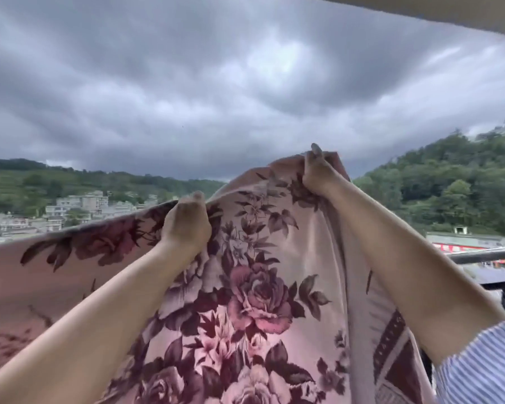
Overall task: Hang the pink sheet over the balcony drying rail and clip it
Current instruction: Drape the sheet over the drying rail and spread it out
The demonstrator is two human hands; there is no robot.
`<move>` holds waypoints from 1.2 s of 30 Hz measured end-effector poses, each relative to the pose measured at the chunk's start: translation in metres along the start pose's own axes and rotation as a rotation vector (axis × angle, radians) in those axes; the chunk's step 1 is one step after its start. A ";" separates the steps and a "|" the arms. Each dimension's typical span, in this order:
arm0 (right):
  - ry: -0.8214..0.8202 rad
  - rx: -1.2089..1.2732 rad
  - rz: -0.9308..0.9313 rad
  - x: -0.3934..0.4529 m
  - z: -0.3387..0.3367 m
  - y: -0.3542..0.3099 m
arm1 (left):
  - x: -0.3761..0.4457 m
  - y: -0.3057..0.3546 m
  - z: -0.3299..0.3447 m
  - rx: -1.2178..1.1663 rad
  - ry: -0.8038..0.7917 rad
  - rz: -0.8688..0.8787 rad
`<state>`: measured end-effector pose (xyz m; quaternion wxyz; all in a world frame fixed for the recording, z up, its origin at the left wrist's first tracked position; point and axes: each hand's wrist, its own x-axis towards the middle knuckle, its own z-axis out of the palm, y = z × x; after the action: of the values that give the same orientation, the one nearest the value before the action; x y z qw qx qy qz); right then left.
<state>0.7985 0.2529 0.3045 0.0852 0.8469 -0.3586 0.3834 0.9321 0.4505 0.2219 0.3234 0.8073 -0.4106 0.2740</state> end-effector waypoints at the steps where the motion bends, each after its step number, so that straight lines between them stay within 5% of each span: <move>1: -0.119 -0.005 -0.007 0.004 0.012 0.007 | 0.005 0.005 0.007 0.041 -0.159 -0.019; 4: -0.495 -0.063 -0.110 -0.013 0.043 0.029 | -0.006 0.023 0.029 0.246 -0.617 0.010; 6: -0.674 0.014 -0.181 -0.041 0.046 0.042 | -0.013 0.032 0.037 0.278 -0.676 0.085; 8: -0.692 0.084 -0.239 -0.069 0.037 0.056 | -0.021 0.038 0.041 0.189 -0.559 0.133; 11: -0.444 0.180 -0.259 -0.106 0.025 0.088 | -0.047 0.046 0.043 0.076 -0.366 0.200; 15: 0.179 0.378 0.136 -0.175 0.034 0.140 | -0.082 0.051 0.053 0.156 -0.162 0.267; 19: -0.357 0.843 0.470 -0.231 0.061 0.136 | -0.102 0.057 0.057 0.098 -0.065 0.216; 21: -0.432 0.958 0.474 -0.239 0.071 0.126 | -0.110 0.062 0.059 0.125 -0.065 0.239; 29: 0.235 0.804 0.235 -0.226 0.003 0.098 | -0.121 0.056 0.037 0.149 -0.156 0.300; 34: -0.305 0.461 -0.423 -0.232 -0.006 0.038 | -0.108 0.061 0.020 -0.270 -0.141 0.113; 36: -0.559 0.350 -0.497 -0.241 0.010 0.031 | -0.107 0.061 0.018 -0.284 -0.126 0.070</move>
<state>0.6753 0.3565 0.1224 -0.0707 0.9809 -0.0821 0.1615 0.8296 0.4611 0.1524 0.3983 0.7541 -0.4927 0.1730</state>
